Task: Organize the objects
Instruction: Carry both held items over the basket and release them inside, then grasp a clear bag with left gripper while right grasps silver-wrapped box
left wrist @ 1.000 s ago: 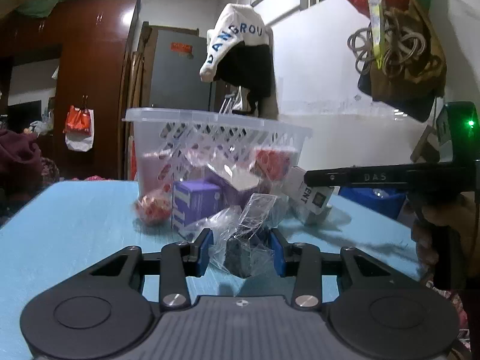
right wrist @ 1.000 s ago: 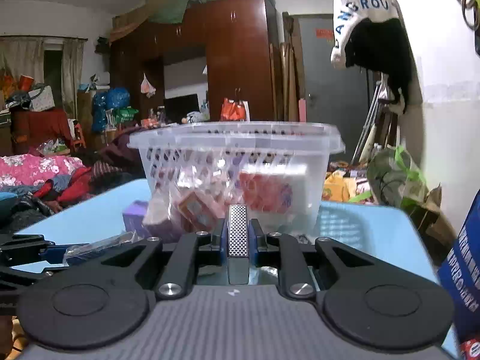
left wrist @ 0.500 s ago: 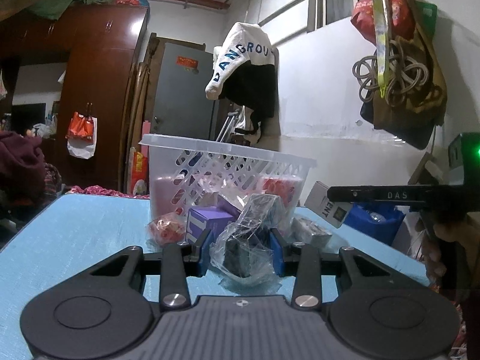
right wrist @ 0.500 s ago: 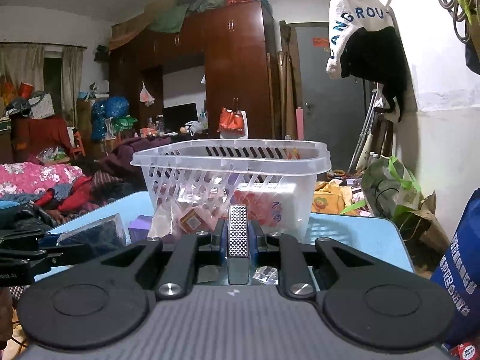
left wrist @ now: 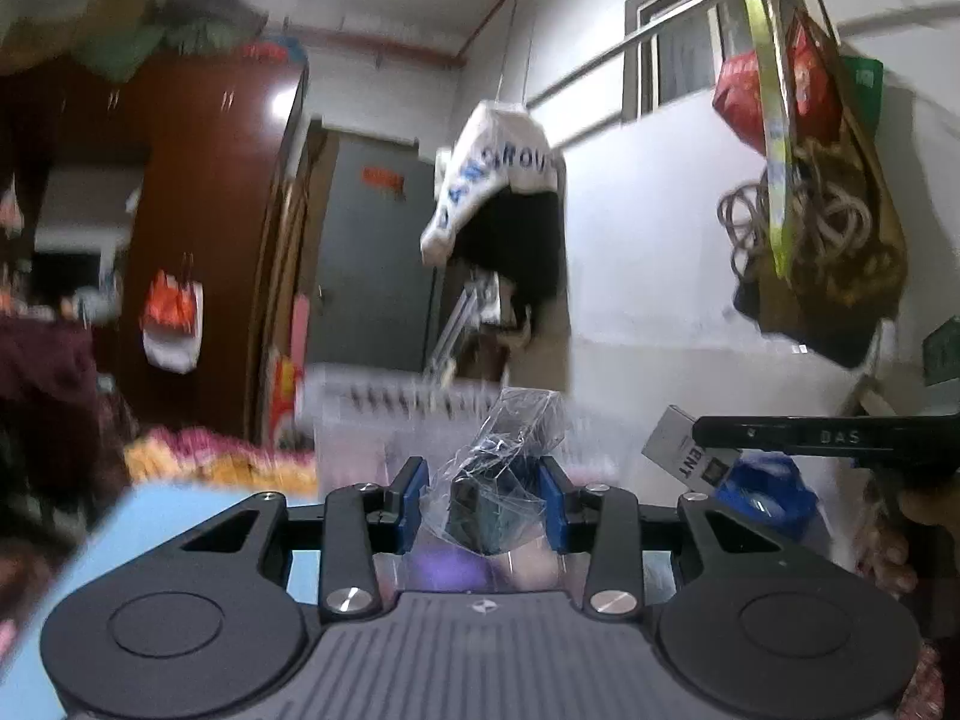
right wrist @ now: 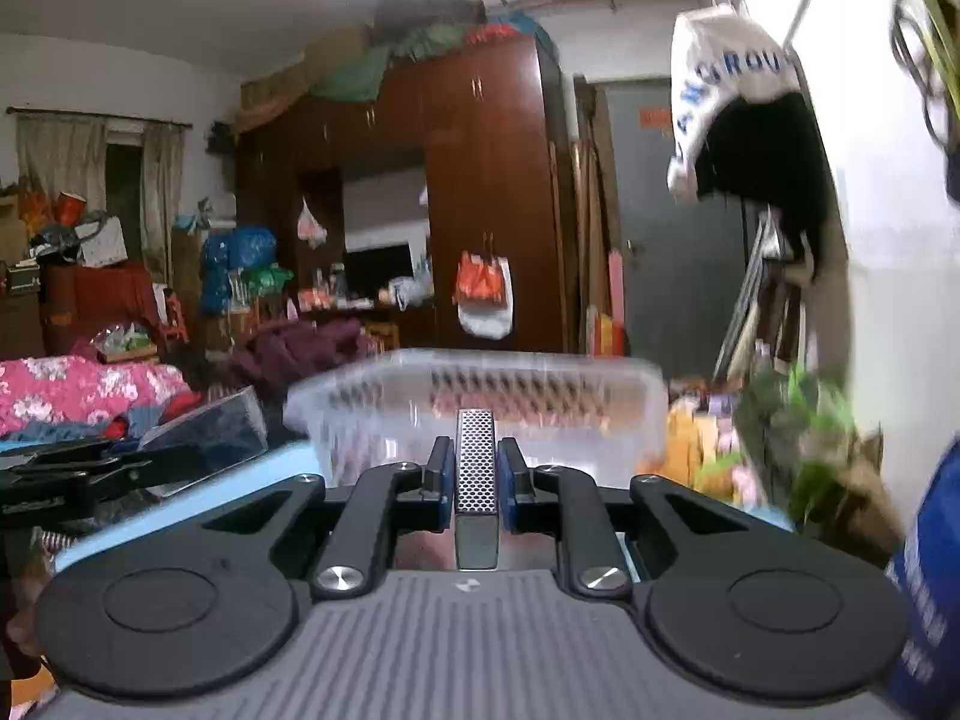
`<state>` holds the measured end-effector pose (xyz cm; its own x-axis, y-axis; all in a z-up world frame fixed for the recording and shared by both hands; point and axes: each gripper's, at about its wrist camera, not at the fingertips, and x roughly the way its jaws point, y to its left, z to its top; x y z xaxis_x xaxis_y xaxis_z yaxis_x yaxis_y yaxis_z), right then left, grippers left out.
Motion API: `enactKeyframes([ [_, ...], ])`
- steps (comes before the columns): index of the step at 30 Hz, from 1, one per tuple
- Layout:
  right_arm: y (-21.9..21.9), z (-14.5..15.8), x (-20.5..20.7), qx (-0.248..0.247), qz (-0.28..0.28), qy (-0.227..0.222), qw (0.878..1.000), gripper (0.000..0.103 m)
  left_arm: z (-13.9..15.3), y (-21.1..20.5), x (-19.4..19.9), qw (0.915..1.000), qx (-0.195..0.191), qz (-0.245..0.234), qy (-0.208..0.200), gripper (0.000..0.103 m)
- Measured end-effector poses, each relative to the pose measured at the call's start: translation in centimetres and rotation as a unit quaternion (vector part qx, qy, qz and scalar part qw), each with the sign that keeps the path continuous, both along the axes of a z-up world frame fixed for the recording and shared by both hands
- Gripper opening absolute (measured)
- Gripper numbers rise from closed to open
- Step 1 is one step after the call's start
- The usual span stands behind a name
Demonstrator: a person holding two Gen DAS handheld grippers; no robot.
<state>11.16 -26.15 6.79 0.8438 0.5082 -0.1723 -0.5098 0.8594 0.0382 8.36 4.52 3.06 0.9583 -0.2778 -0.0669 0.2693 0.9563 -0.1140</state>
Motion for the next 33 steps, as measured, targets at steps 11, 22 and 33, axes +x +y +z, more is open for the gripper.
enactKeyframes([
  [11,6.8,2.3,11.8,-0.059,-0.003,0.091,0.994,0.027,4.7,-1.3,14.3,0.9948,0.009,0.033,0.096,0.063],
  [22,0.8,-3.4,3.1,-0.056,-0.058,0.063,0.995,0.103,-1.7,0.3,4.6,0.9926,0.018,0.041,0.113,0.09],
  [33,1.6,-9.2,8.3,-0.066,-0.083,0.229,0.968,0.09,-5.3,-3.4,4.1,0.9819,0.079,0.008,0.172,0.09],
])
